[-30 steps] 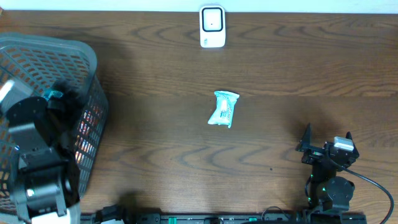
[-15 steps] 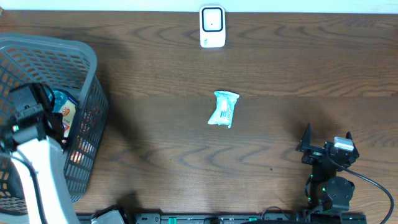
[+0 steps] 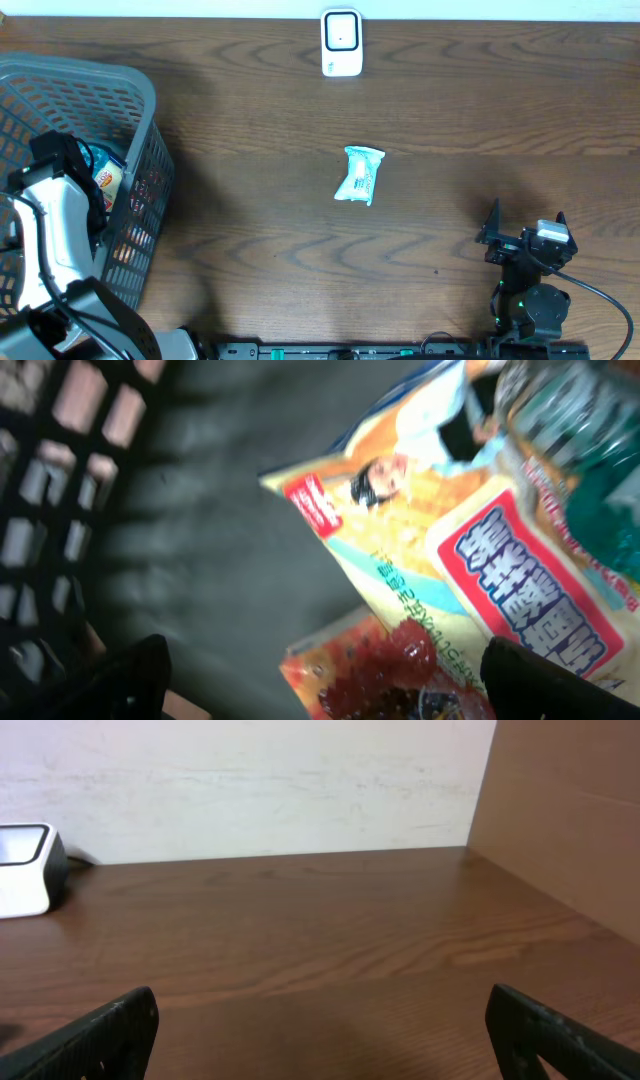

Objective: Scan the item barcode
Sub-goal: 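Reach the left gripper into the basket and grasp the red-orange chocolate bar, then place the chocolate bar on the table left of the mint-green snack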

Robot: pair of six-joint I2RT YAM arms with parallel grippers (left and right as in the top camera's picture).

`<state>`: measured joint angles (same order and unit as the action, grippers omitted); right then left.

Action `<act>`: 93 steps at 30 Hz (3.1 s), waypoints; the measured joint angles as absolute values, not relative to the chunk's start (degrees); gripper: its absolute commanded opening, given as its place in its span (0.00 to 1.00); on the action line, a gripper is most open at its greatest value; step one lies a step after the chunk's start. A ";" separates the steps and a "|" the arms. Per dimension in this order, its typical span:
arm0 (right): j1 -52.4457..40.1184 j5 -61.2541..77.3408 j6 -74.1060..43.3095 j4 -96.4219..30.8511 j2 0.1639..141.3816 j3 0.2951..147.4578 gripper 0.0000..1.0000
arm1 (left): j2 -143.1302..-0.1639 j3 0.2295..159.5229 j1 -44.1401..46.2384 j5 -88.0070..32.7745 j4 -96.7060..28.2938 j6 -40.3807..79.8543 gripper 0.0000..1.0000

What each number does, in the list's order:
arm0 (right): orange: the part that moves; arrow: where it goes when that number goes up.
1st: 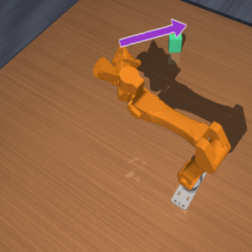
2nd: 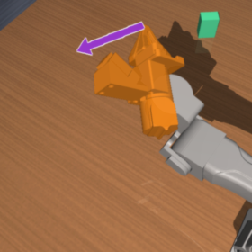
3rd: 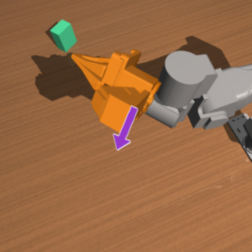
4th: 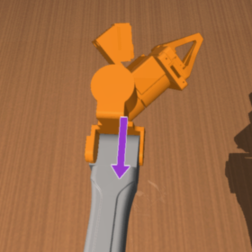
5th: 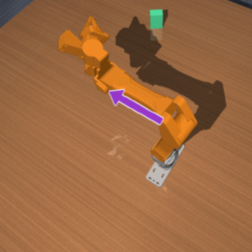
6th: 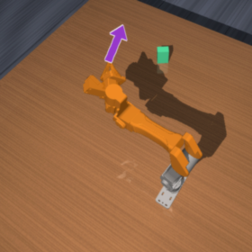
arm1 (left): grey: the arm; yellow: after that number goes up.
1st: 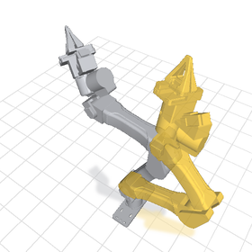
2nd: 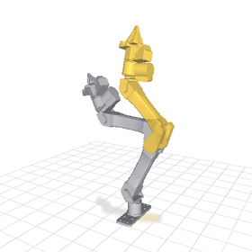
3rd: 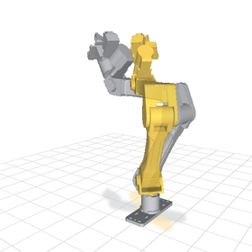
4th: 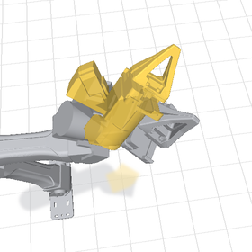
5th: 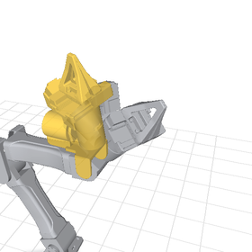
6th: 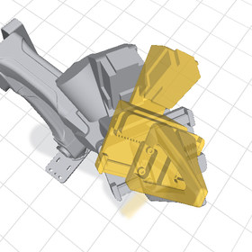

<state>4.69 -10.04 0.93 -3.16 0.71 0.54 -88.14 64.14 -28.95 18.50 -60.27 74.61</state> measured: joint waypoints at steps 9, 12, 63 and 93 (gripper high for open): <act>4.69 -10.04 0.93 -3.16 0.71 0.54 0.99 | -89.17 64.14 -28.95 9.02 -60.20 76.86 0.99; 4.69 -10.04 0.93 -3.16 0.71 0.54 0.99 | -89.17 64.14 -28.95 8.29 -59.77 76.73 0.99; 4.69 -10.04 0.93 -3.16 0.71 0.54 0.99 | -63.92 68.16 -29.10 7.62 -54.74 66.17 0.07; 4.69 -10.04 0.93 -3.14 0.69 0.54 0.99 | -63.83 68.18 4.21 -5.67 -40.60 67.48 0.07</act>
<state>4.69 -10.04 0.93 -3.14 0.69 0.54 -63.83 68.18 4.21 -5.67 -40.60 67.48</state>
